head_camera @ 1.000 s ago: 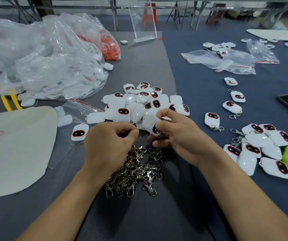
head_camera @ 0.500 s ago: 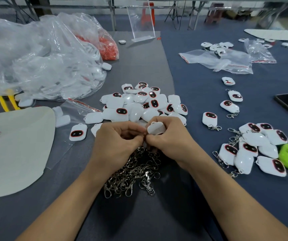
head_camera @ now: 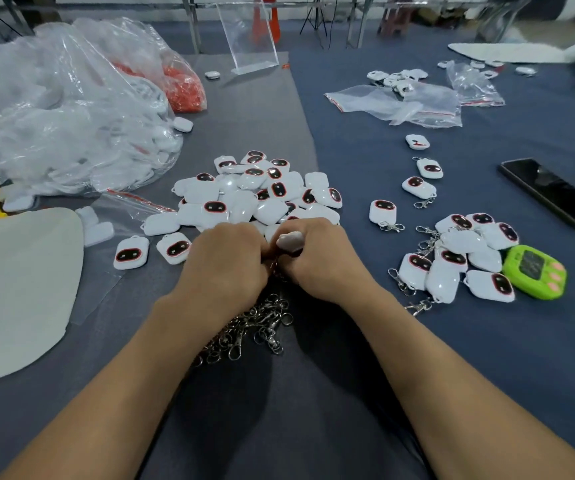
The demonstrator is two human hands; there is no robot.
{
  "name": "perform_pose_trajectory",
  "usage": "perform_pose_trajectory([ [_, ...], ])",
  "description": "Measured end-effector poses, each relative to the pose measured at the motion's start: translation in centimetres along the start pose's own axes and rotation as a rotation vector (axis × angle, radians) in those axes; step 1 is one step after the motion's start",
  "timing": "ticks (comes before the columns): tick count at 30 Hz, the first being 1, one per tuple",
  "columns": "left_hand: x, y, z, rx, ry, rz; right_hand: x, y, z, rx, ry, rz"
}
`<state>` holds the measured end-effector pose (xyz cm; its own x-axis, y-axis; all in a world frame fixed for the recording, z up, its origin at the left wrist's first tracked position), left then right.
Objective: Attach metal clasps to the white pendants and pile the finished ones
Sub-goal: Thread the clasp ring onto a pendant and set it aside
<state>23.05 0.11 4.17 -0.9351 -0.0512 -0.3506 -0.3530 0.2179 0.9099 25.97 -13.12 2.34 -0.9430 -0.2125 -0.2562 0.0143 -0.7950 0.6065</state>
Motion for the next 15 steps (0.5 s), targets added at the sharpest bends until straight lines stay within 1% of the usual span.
perform_pose_trajectory([
  [2,-0.1,-0.3,-0.6,-0.050,-0.003,-0.056,0.2,0.2,-0.2,-0.010,-0.015,-0.053],
  [4,0.2,-0.7,-0.8,0.018,-0.015,-0.092,0.3,0.5,-0.4,-0.027,-0.029,-0.104],
  [6,0.7,-1.1,-0.6,0.133,-0.055,-0.055,0.2,0.7,-0.6,-0.049,-0.036,-0.145],
  [9,1.0,-1.1,-0.1,0.257,-0.094,0.024,0.1,0.8,-0.9,-0.117,-0.062,-0.160],
  [11,1.1,-1.2,-0.6,0.224,-0.132,0.012,0.0,0.8,-1.1,-0.185,-0.093,-0.163],
  [13,1.2,-1.4,-1.4,0.106,-0.177,-0.023,0.1,0.9,-1.4,-0.255,-0.118,-0.172],
  [15,1.2,-1.5,-1.9,0.009,-0.195,-0.093,0.2,1.0,-1.6,-0.287,-0.130,-0.175],
])
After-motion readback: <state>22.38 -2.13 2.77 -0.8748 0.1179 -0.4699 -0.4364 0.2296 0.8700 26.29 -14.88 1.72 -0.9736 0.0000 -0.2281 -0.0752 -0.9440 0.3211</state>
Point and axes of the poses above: each hand's wrist, its own x-axis away from the middle knuckle, its own y-axis out of the back of the hand, z = x × y, the point moved 5 cm from there along -x, towards the middle knuckle, and after that the axes turned 11 degrees about -z, right-handed, at the moved point
